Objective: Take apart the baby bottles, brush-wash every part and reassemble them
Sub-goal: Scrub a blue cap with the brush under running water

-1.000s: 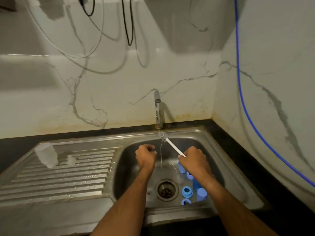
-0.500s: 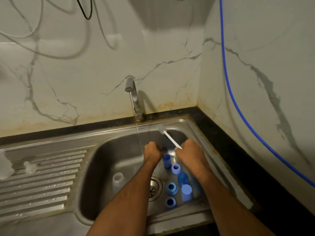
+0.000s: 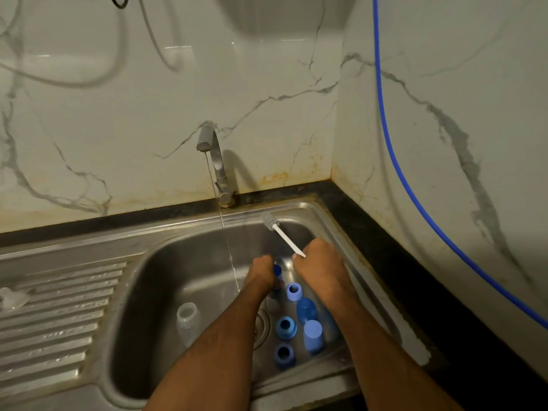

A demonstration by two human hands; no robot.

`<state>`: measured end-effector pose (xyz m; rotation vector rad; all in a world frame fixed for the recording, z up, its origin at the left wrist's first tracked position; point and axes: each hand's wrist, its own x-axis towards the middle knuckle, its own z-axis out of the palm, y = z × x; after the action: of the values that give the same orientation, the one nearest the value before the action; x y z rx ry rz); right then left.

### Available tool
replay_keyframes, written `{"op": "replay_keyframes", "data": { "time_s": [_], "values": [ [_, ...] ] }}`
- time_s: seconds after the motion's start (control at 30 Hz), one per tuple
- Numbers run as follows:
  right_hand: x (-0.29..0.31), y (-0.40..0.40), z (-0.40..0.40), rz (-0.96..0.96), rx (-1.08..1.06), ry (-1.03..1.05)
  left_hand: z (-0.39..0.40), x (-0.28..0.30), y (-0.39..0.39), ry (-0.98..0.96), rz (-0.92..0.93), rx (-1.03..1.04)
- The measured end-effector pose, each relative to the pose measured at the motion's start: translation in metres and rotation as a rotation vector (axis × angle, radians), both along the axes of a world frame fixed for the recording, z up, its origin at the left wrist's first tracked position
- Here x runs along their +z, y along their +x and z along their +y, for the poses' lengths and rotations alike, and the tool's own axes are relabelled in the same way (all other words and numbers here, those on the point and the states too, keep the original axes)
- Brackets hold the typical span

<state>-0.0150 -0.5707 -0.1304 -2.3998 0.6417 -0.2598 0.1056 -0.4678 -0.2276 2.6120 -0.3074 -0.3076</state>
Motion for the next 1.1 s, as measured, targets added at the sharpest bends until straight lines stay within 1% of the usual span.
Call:
{"op": "replay_keyframes", "data": {
  "time_s": [0.23, 0.37, 0.6, 0.77, 0.93, 1.1],
  "values": [
    [-0.001, 0.000, -0.006, 0.004, -0.028, -0.046, -0.007, 0.001, 0.002, -0.042, -0.016, -0.006],
    [-0.005, -0.004, -0.007, 0.040, -0.030, -0.063, -0.003, 0.003, 0.001, -0.067, -0.008, 0.011],
    [-0.004, -0.017, 0.014, 0.042, 0.031, -0.035, 0.042, 0.022, -0.007, -0.036, -0.013, 0.066],
    [0.013, -0.025, 0.038, 0.034, 0.129, -0.043, 0.080, 0.042, -0.014, -0.072, -0.060, 0.187],
    [0.023, -0.024, 0.050, 0.021, 0.127, -0.078, 0.098, 0.058, -0.025, -0.145, -0.113, 0.263],
    [0.031, -0.018, 0.060, 0.009, 0.130, -0.092, 0.112, 0.069, -0.025, -0.285, -0.152, 0.343]
  ]
}}
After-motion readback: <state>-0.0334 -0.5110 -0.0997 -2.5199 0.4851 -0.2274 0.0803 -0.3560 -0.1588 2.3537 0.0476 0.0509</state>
